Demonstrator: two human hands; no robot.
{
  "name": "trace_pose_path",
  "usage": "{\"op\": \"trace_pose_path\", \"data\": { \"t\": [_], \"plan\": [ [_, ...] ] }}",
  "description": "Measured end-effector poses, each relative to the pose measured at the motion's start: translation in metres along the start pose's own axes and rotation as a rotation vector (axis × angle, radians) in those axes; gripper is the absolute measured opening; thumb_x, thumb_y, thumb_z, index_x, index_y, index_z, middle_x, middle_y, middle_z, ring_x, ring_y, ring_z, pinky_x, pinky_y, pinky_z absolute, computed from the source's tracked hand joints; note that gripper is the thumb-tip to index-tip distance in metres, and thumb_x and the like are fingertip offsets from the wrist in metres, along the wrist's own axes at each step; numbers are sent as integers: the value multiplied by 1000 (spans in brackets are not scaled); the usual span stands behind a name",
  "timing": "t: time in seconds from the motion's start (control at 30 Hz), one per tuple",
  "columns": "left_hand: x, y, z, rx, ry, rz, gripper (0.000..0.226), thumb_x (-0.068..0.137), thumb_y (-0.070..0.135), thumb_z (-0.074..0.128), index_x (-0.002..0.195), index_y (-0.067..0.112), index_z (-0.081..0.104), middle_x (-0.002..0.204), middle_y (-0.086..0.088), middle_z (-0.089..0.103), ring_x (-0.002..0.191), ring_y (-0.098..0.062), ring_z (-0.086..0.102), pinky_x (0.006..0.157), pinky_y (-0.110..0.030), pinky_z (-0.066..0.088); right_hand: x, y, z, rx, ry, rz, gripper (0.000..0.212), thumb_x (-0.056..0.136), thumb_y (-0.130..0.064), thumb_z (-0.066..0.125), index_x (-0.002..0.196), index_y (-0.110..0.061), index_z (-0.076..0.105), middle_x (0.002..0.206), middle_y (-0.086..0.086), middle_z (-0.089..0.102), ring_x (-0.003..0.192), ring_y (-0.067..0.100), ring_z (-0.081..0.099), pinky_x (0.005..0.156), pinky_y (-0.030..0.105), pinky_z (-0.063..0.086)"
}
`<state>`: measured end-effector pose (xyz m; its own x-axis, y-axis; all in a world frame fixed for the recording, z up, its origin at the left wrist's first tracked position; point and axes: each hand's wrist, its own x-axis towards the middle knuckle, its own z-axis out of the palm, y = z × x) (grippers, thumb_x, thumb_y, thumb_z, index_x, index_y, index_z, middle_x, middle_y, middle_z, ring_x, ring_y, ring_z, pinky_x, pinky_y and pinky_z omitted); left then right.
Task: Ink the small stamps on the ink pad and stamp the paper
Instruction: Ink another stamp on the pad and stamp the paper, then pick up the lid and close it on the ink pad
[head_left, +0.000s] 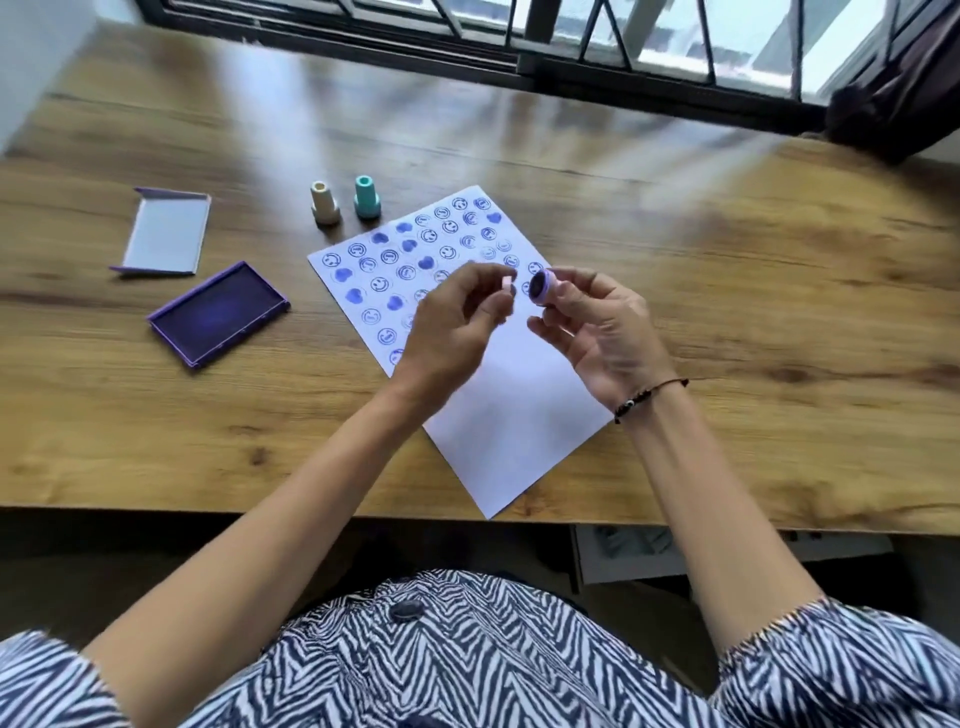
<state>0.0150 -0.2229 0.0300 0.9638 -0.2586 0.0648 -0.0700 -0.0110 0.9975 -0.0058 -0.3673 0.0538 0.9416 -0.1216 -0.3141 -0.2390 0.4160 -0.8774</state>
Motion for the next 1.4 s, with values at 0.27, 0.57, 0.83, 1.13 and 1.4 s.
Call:
{"op": "trace_pose_path", "data": {
  "t": [0.27, 0.57, 0.83, 1.13, 1.4],
  "plan": [
    [-10, 11, -14, -76, 41, -3, 13, 87, 8, 54, 97, 7, 61, 76, 4, 62, 64, 0, 57, 64, -14, 47, -8, 3, 30, -140, -48, -91, 10, 77, 1, 65, 75, -8, 63, 60, -1, 67, 52, 12, 58, 70, 36, 61],
    [-15, 18, -46, -68, 156, -25, 10, 85, 17, 58, 84, 9, 64, 65, 6, 62, 57, -4, 55, 55, -17, 46, -5, 15, 69, -397, -103, -304, 13, 79, -3, 67, 70, -10, 61, 53, -5, 66, 52, 10, 64, 57, 27, 59],
    [-22, 11, -105, 244, 355, -89, 14, 86, 24, 57, 85, 14, 67, 68, 0, 66, 60, -9, 53, 67, -32, 48, 27, 29, 126, -789, -323, -354, 8, 79, 0, 62, 77, -8, 62, 63, 14, 63, 61, 28, 62, 63, 37, 59],
    [-54, -5, -127, 183, 685, -207, 20, 88, 23, 52, 101, 12, 63, 90, -9, 67, 82, -21, 63, 85, -48, 52, 113, 53, 190, -1816, -487, -925, 19, 83, -8, 49, 96, -5, 62, 99, 18, 65, 105, 32, 48, 80, 41, 45],
    [-76, -6, -141, 158, 774, -227, 19, 87, 23, 54, 100, 13, 63, 89, -7, 67, 85, -23, 62, 84, -49, 52, 116, 48, 227, -1878, -475, -993, 30, 80, -21, 55, 107, -10, 56, 107, 17, 62, 112, 34, 43, 80, 41, 44]
  ]
}}
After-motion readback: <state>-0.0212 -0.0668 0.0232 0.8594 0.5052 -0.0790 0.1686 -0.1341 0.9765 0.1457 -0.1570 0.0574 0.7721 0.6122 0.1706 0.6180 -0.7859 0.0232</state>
